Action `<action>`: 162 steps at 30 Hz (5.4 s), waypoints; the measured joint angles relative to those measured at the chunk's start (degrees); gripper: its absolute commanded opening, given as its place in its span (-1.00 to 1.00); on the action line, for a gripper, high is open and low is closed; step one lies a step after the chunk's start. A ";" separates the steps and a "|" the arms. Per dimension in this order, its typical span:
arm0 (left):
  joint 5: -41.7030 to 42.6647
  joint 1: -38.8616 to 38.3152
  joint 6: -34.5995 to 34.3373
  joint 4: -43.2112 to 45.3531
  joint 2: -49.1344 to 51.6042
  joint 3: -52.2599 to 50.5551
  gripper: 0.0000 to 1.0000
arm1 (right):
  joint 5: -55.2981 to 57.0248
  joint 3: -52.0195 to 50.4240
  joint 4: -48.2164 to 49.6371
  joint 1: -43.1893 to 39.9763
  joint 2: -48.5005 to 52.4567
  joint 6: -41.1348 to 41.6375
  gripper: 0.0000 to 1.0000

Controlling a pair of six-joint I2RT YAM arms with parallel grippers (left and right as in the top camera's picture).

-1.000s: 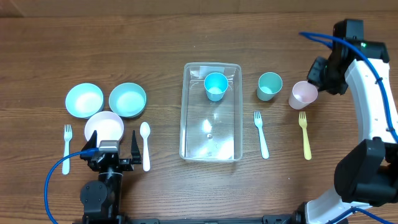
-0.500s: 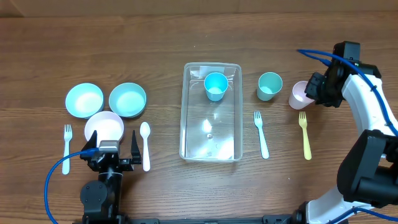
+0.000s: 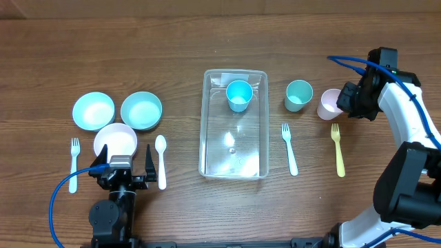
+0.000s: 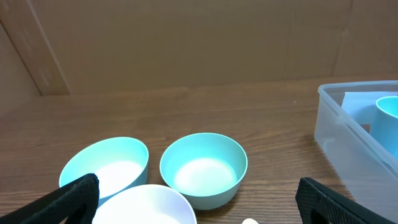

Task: Pack container
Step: 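Move right gripper to the pink cup and grasp its rim, then carry the pink cup over the container and stack it into the teal cup, then move right gripper to the remaining teal cup and grasp it, then stack the teal cup onto the cups in the container and release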

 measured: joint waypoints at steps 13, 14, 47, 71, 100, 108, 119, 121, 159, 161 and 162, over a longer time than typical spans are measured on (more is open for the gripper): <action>0.00 0.00 0.00 0.00 0.00 0.00 1.00 | 0.00 0.57 -1.88 0.00 0.09 0.00 -0.92; 0.00 0.00 0.00 0.00 0.00 0.00 1.00 | 0.02 1.31 -3.39 0.00 0.11 -0.02 -0.93; 0.00 0.00 0.00 0.00 0.00 0.00 1.00 | 4.63 17.49 -5.81 35.98 -5.68 -0.59 -0.93; 0.00 0.00 0.00 0.00 0.00 0.00 1.00 | 3.15 17.46 -2.45 35.95 -0.37 -0.02 -0.92; 0.00 0.00 0.00 0.00 0.00 0.00 1.00 | 2.97 25.73 -14.69 26.69 2.51 4.55 0.08; 0.00 0.00 0.00 0.02 0.00 0.00 1.00 | 2.05 19.32 -12.37 15.69 2.51 4.70 0.06; 0.00 0.00 0.00 0.00 0.00 0.00 1.00 | 1.46 2.99 1.42 15.72 2.54 4.52 0.04; 0.00 0.00 0.00 0.00 0.00 0.00 1.00 | 1.46 2.32 2.21 15.72 2.54 4.50 -0.14; 0.00 0.00 0.00 0.02 0.00 0.00 1.00 | 1.51 21.66 -12.07 17.38 -0.44 2.99 -0.92; 0.00 0.00 0.00 0.00 0.00 0.00 0.99 | 1.53 22.71 -12.00 18.67 -1.42 2.97 -0.93; 0.00 0.00 0.00 0.02 0.00 0.00 1.00 | 1.53 23.30 -12.02 19.67 -2.14 2.93 -0.92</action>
